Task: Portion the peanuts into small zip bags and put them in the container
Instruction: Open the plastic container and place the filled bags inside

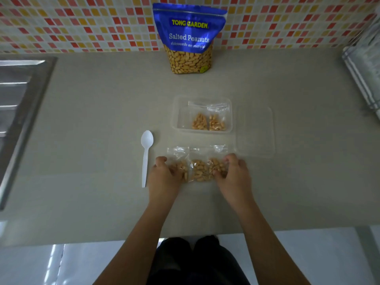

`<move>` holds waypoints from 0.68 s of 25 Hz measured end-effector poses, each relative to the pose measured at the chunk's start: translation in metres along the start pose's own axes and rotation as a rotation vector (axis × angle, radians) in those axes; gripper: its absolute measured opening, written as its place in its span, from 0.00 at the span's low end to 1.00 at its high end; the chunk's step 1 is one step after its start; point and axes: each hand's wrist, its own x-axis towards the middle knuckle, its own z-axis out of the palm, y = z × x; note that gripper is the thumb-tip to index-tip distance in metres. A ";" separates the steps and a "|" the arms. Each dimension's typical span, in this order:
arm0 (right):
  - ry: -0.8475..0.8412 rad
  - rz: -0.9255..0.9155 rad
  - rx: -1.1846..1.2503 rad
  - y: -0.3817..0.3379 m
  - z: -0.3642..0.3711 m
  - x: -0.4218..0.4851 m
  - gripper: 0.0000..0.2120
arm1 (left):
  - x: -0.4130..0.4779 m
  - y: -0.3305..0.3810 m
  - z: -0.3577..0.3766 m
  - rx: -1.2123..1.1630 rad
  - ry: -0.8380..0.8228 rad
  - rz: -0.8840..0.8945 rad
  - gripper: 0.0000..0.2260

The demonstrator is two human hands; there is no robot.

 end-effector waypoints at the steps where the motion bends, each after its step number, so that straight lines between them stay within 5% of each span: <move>1: -0.007 0.001 0.037 0.000 0.000 0.001 0.14 | 0.001 0.001 -0.001 -0.094 -0.027 -0.059 0.19; 5: 0.015 -0.057 0.112 0.008 0.001 0.002 0.15 | 0.000 0.000 -0.005 -0.208 -0.054 -0.147 0.03; 12: 0.092 -0.169 0.434 0.013 -0.018 -0.005 0.17 | 0.003 -0.001 -0.026 -0.427 -0.076 -0.115 0.05; 17: 0.101 -0.211 0.521 -0.026 -0.042 0.051 0.15 | 0.044 0.051 -0.044 -0.494 -0.018 0.118 0.07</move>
